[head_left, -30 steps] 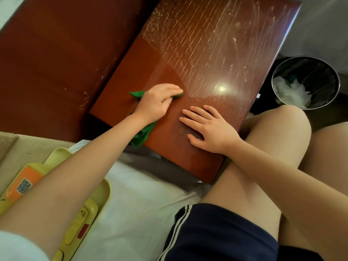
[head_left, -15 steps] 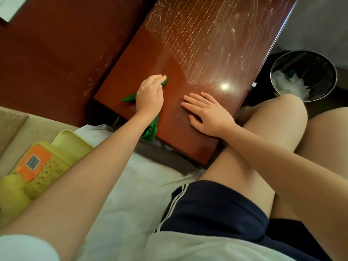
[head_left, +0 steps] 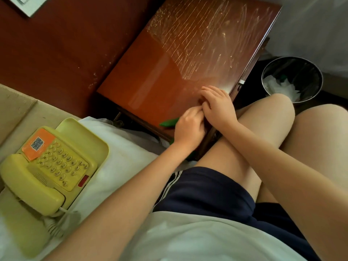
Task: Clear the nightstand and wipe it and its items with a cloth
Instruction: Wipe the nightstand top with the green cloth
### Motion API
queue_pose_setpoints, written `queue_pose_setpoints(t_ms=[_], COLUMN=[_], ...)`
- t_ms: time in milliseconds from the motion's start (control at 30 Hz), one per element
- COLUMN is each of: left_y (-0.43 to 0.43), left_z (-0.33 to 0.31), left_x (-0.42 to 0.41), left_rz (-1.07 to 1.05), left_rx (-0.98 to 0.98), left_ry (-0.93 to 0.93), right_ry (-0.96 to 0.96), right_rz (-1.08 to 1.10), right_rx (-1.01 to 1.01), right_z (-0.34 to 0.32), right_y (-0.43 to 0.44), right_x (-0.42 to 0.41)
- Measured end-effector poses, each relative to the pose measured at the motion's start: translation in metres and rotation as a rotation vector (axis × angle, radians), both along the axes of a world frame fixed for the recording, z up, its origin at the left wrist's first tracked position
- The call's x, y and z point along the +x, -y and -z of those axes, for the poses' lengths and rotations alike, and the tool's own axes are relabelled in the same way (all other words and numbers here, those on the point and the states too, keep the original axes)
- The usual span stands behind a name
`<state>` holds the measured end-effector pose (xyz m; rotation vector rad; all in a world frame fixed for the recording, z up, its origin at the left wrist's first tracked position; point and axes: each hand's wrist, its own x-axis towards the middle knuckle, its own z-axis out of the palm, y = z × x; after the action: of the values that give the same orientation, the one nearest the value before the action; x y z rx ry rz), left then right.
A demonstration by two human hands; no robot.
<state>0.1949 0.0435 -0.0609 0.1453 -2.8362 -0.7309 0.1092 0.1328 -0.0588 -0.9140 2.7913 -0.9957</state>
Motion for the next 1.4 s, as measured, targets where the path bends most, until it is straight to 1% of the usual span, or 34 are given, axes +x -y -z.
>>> queue_pose_setpoints(t_ms=[67,167,200,233,267,300,367,433,533,600,633,700,833,933,1000,1067,1100,1167,1300,1400], left_y=[-0.008,0.011,0.022,0.034,0.045,0.056,0.075,0.088,0.091,0.087,0.084,0.076,0.059,0.056,0.065,0.08,0.089,0.104,0.122,0.109], left_z=[-0.002,-0.003,-0.004,-0.004,-0.003,-0.003,-0.002,-0.003,-0.005,-0.005,-0.005,-0.004,-0.001,0.002,0.003,0.001,0.001,0.0,0.0,-0.002], left_x=[0.008,0.009,0.008,0.006,0.003,0.0,-0.011,-0.027,-0.054,-0.067,-0.072,-0.076,-0.065,-0.041,-0.029,-0.025,-0.026,-0.035,-0.067,-0.093], left_rz=[0.17,0.43,0.479,0.483,0.438,0.349,0.109,-0.118,-0.413,-0.502,-0.49,-0.378,-0.024,0.226,0.344,0.391,0.368,0.242,-0.107,-0.377], left_rx=[-0.016,-0.063,-0.088,-0.111,-0.126,-0.129,-0.106,-0.05,0.087,0.093,0.068,0.013,-0.044,-0.059,-0.075,-0.085,-0.083,-0.071,-0.065,-0.003], left_ry=[0.004,0.014,0.012,0.012,0.012,0.014,0.048,0.09,0.068,0.066,0.074,0.089,0.06,0.032,0.044,0.05,0.05,0.046,0.051,0.054], right_ry=[0.076,0.139,0.134,0.125,0.12,0.118,0.116,0.107,0.082,0.077,0.076,0.076,0.112,0.115,0.109,0.109,0.103,0.084,0.07,0.094], right_rz=[0.024,-0.048,-0.068,-0.08,-0.086,-0.088,-0.086,-0.086,-0.094,-0.072,-0.05,0.002,0.102,0.135,0.141,0.142,0.141,0.144,0.195,0.232], right_rx=[0.038,0.145,0.167,0.185,0.203,0.22,0.248,0.271,0.298,0.303,0.299,0.289,0.275,0.268,0.261,0.248,0.248,0.249,0.264,0.284], right_z=[0.0,0.001,0.001,0.001,0.0,0.0,0.0,0.0,0.001,0.002,0.002,0.003,0.003,0.003,0.003,0.005,0.006,0.008,0.009,0.012], right_y=[-0.005,-0.013,-0.016,-0.018,-0.019,-0.02,-0.021,-0.018,-0.013,-0.009,-0.007,-0.003,0.003,0.008,0.009,0.009,0.009,0.008,0.008,0.014], right_x=[-0.002,0.0,0.001,0.001,0.002,0.002,0.003,0.003,0.004,0.005,0.005,0.004,0.002,0.0,-0.001,-0.001,-0.002,-0.002,-0.004,-0.005])
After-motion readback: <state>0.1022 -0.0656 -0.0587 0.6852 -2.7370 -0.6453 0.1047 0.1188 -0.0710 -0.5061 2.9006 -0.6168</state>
